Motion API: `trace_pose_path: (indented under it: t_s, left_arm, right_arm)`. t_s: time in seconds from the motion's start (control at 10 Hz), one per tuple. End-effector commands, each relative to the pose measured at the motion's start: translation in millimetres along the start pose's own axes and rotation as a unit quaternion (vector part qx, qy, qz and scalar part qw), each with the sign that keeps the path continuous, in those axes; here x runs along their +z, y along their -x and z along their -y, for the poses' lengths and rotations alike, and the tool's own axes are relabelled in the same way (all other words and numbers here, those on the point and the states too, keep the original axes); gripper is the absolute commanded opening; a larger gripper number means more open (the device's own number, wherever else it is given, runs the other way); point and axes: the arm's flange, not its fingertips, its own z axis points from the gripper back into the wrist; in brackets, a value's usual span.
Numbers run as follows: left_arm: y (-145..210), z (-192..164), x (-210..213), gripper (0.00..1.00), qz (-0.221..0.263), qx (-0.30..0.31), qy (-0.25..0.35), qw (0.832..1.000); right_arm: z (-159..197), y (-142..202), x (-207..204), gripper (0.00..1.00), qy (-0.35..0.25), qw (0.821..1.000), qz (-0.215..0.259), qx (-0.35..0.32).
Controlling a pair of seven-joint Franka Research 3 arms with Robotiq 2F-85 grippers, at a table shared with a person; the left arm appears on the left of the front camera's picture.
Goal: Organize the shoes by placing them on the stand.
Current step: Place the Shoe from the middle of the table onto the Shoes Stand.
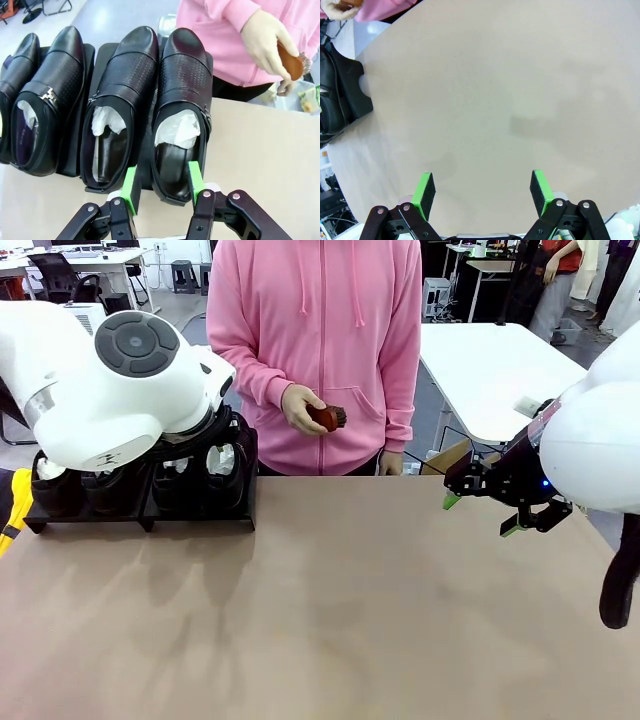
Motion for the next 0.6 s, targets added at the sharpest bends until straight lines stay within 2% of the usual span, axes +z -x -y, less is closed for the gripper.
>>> trace_pose_path:
  t_s: [0.0,0.5]
  left_arm:
    - [-2.3,3.5,-1.3,0.52,0.008,-0.001,-0.007,1.000]
    - [-2.3,3.5,-1.3,0.52,0.008,-0.001,-0.007,1.000]
  right_arm:
    - [0.3,-2.2,1.5,1.00,-0.007,1.000,-0.003,0.006]
    - [0.3,-2.2,1.5,1.00,-0.007,1.000,-0.003,0.006]
